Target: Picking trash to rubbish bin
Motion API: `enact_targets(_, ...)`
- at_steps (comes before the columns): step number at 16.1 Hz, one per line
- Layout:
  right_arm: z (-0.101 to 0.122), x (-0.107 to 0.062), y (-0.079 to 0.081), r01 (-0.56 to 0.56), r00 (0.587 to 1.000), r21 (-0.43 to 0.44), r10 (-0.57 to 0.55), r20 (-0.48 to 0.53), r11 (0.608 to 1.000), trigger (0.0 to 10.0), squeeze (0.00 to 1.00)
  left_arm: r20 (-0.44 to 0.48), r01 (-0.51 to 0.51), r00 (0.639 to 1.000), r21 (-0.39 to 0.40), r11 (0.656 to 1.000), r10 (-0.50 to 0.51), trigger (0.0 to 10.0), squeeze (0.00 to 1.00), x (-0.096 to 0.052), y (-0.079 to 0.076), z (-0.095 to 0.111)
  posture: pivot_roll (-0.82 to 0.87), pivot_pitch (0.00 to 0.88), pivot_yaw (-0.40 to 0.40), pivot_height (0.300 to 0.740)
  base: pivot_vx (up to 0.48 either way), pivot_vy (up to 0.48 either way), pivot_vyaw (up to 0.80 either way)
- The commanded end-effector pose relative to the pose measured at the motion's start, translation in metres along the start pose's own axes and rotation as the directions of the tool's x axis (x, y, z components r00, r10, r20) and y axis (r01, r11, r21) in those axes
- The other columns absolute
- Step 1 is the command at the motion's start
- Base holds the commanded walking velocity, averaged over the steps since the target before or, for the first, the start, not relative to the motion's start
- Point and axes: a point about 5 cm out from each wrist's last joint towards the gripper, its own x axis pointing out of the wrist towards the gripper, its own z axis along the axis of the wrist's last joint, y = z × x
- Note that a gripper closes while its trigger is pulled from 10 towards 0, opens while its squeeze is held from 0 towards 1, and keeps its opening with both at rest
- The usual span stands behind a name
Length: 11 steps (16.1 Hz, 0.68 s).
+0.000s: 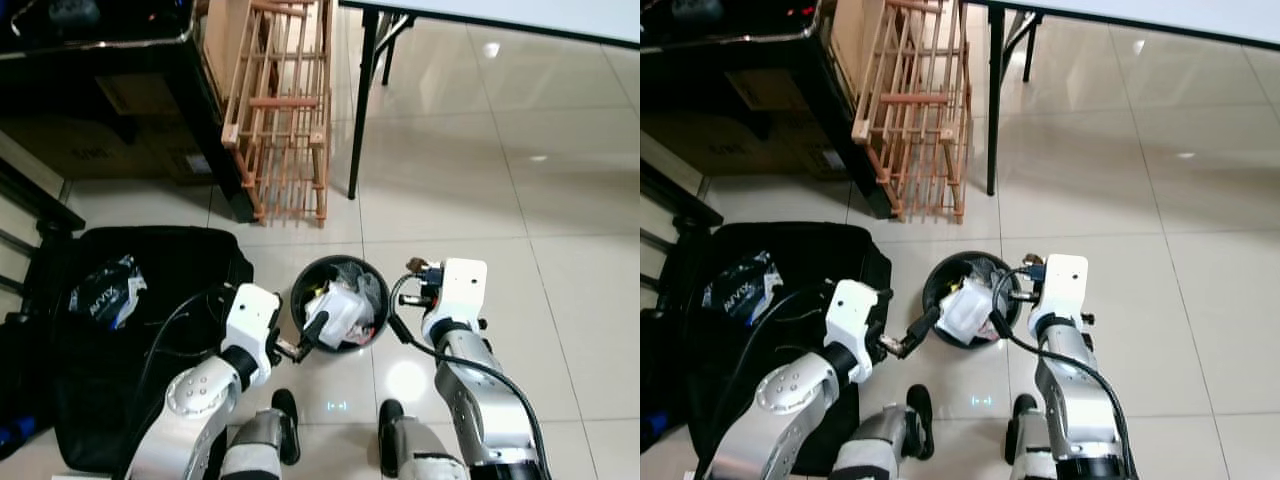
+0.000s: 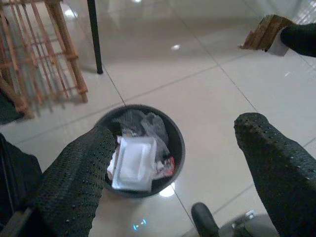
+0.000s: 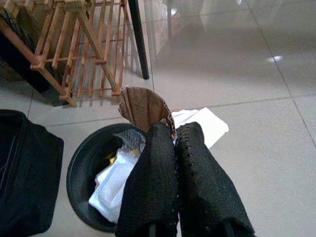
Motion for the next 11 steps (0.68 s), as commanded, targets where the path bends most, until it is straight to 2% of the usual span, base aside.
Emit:
enact_targets(1,-0.0032,-0.0022,-0.0002,0.001,1.000,-0.010,-0.001,-0.001,1.000,10.0,0.00,-0.021,0.002,1.000,0.009,1.000,-0.002,10.0,0.00,-0.0002,-0.0013,-0.0057,0.05,0.318,0.054,0.740,0.420,0.000,0.00)
enact_targets(8,-0.0032,-0.0017,0.0015,-0.006,1.000,-0.019,0.006,0.004,1.000,10.0,0.00,-0.028,-0.002,1.000,0.023,1.000,0.003,10.0,0.00,0.0002,0.0001,-0.0071,0.05,0.316,0.057,0.740,0.432,0.000,0.00)
enact_targets(11,-0.0039,-0.0015,0.0011,-0.008,1.000,-0.022,0.008,0.003,1.000,10.0,0.00,-0.023,0.006,1.000,0.017,1.000,-0.005,10.0,0.00,0.0008,-0.0005,-0.0068,0.05,0.313,0.055,0.740,0.000,0.000,0.00)
